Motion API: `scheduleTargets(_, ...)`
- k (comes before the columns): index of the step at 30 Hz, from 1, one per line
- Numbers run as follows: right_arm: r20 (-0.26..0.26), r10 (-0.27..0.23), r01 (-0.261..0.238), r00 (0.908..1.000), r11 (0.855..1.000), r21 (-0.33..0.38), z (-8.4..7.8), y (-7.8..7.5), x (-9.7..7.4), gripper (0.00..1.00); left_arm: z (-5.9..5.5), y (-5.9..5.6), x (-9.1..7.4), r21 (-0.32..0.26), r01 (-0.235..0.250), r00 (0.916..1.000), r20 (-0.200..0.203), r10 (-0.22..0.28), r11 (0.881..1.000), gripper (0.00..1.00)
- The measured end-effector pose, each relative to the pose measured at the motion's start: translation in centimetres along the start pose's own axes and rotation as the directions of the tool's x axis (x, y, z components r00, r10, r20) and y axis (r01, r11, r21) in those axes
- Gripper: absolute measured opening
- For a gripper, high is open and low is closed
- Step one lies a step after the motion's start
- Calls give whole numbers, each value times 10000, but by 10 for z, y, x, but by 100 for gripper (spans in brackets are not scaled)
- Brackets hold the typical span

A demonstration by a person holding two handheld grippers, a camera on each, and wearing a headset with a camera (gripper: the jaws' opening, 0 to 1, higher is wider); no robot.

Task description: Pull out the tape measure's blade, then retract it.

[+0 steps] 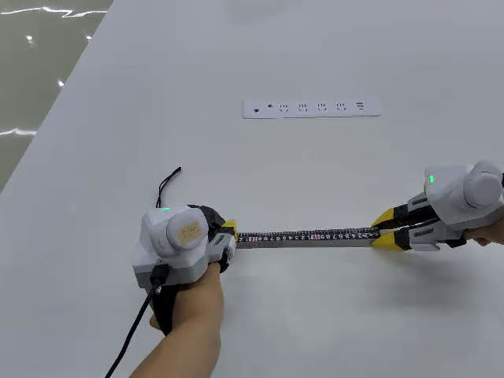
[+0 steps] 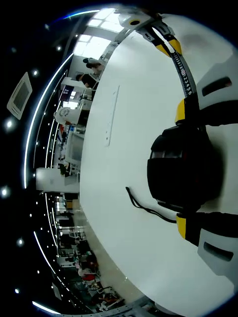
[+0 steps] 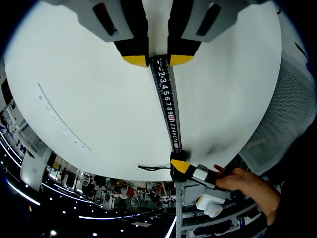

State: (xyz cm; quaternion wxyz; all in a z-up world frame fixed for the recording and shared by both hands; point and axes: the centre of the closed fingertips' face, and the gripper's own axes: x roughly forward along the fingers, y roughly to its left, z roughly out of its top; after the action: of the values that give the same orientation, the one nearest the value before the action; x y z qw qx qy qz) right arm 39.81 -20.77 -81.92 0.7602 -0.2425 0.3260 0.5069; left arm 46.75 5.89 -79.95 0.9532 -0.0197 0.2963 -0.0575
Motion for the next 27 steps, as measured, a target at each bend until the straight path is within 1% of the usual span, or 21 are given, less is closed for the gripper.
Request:
scheduleTargets(7, -33, -3, 2, 10000, 10000, -41, 0, 0, 0, 12, -1, 0, -1, 59, -24, 9999, -154, 24, 10000, 67)
scheduleTargets(11, -181, -38, 33, 9998, 9996, -265, 0, 0, -1, 11, -1, 0, -2, 53, -16, 9999, -137, 17, 10000, 65)
scheduleTargets(15, -263, -95, 86, 9996, 9994, -328, -2, -1, -2, 11, -2, 0, -2, 93, -36, 9999, -109, 37, 10000, 64)
scheduleTargets(21, -350, -88, 74, 9993, 9992, -384, -3, -1, -2, 11, -1, 1, -3, 102, 114, 9999, -85, -113, 9999, 63)
scheduleTargets(27, -389, -75, 58, 9992, 9991, -427, -3, 0, -2, 11, -1, 1, -3, 98, 166, 9998, -86, -166, 9998, 62)
